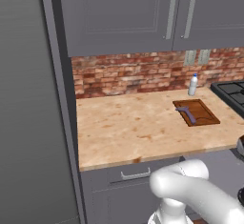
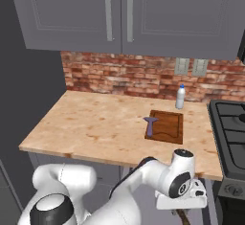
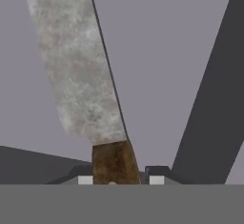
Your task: Open the drawer on the right and place the cutting tools on the cutting board.
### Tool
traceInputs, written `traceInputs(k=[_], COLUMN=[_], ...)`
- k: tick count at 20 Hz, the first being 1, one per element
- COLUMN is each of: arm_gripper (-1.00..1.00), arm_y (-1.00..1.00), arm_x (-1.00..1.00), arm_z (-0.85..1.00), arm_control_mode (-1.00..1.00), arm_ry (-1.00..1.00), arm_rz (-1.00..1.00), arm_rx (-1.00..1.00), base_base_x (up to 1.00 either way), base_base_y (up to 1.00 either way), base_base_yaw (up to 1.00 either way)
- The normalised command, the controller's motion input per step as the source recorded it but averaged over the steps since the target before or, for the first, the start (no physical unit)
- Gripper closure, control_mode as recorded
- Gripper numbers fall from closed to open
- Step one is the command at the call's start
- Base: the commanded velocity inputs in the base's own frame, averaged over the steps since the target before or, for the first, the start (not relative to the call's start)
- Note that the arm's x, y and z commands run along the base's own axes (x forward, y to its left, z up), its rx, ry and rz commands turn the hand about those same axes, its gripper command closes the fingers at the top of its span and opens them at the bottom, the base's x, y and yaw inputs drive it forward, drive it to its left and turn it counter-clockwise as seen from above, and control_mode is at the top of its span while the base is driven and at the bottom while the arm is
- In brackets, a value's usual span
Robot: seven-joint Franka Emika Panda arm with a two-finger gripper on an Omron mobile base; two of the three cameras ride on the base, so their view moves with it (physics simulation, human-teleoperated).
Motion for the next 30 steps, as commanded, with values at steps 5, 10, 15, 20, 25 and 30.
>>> traceInputs(k=[5,10,15,20,25,30], arm_gripper=[1.00,1.00,1.00,1.00,1.00,1.00], arm_y=[0.28,0.25,0.17,0.18,0.11,0.06], arm_x=[0.19,0.10,0.30,0.80,1.00,1.00], arm_z=[1.00,0.94,0.50,0.00,0.00,0.00], arm_control_mode=[-1.00,-1.00,-1.00,-1.00,-1.00,-1.00], arm_ry=[-0.07,-0.13,-0.17,0.00,0.09,0.12], arm_rz=[0.00,-0.08,-0.18,-0.16,-0.11,-0.07], arm_rx=[0.00,0.00,0.00,-0.01,-0.01,0.00], base_base_x=[0.00,0.00,0.00,0.00,0.00,0.00], base_base_y=[0.00,0.00,0.00,0.00,0.00,0.00], base_base_yaw=[0.00,0.00,0.00,0.00,0.00,0.00])
